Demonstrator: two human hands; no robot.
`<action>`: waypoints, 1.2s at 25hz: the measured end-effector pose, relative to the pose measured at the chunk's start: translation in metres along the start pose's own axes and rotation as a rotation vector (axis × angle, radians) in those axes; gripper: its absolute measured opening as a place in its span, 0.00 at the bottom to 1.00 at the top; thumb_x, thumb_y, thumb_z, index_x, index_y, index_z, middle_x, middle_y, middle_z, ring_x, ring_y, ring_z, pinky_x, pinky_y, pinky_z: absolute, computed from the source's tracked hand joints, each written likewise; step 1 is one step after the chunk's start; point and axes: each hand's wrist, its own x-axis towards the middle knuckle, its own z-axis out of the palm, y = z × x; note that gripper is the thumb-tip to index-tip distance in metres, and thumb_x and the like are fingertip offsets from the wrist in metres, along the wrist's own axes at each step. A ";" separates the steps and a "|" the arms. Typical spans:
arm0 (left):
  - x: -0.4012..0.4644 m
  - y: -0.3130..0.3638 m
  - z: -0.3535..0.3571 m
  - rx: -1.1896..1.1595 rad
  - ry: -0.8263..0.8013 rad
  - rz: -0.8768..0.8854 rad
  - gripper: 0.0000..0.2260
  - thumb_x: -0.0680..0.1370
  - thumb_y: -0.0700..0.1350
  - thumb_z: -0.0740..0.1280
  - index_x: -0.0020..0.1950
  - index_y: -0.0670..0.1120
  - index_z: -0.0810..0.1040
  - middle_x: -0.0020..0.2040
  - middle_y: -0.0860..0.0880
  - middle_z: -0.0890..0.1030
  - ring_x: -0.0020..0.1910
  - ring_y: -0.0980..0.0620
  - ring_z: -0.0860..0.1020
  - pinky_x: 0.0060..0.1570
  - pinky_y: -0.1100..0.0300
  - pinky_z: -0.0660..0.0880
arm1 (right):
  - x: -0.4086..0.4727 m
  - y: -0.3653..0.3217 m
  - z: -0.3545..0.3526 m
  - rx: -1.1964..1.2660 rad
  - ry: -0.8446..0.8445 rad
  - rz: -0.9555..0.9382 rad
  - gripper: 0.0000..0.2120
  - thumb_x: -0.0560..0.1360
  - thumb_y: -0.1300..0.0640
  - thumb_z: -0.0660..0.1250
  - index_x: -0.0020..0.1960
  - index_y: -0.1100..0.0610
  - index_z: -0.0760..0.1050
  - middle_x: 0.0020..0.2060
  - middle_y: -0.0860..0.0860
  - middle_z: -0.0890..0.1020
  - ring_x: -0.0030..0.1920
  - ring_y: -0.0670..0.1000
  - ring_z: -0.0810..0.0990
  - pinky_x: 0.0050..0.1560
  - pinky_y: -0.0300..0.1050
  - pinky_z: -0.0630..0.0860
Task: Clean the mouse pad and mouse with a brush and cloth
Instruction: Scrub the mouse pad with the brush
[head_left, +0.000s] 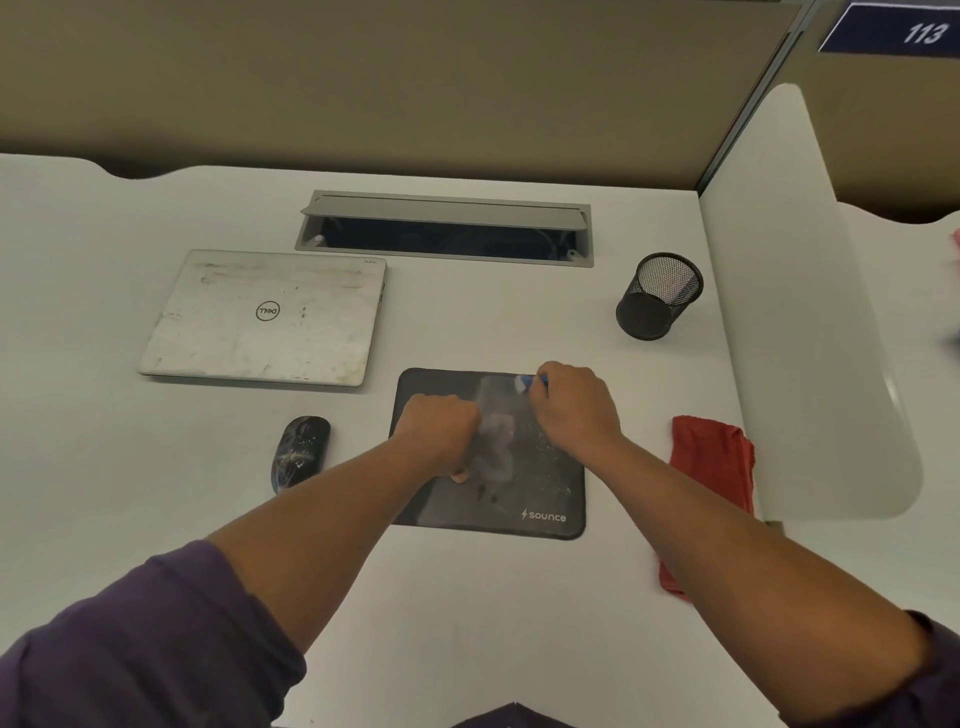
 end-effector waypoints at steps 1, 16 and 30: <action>-0.001 0.000 0.000 0.004 0.001 -0.001 0.17 0.69 0.57 0.79 0.49 0.49 0.80 0.38 0.50 0.76 0.36 0.48 0.77 0.40 0.55 0.69 | -0.002 -0.001 -0.001 0.008 0.023 -0.095 0.13 0.81 0.54 0.58 0.42 0.55 0.76 0.32 0.50 0.77 0.34 0.54 0.75 0.31 0.46 0.65; -0.004 0.006 -0.005 0.060 0.074 0.007 0.34 0.65 0.55 0.81 0.66 0.48 0.72 0.53 0.50 0.80 0.49 0.47 0.79 0.43 0.54 0.65 | -0.011 0.029 -0.009 -0.295 0.022 -0.132 0.12 0.82 0.55 0.55 0.54 0.56 0.76 0.34 0.50 0.77 0.29 0.48 0.67 0.27 0.42 0.59; 0.013 0.009 -0.018 0.040 -0.065 0.020 0.32 0.63 0.53 0.83 0.61 0.46 0.74 0.47 0.49 0.82 0.44 0.46 0.82 0.40 0.56 0.72 | 0.006 0.010 -0.004 -0.118 0.002 -0.217 0.08 0.77 0.55 0.64 0.40 0.51 0.68 0.32 0.48 0.76 0.29 0.47 0.69 0.27 0.40 0.57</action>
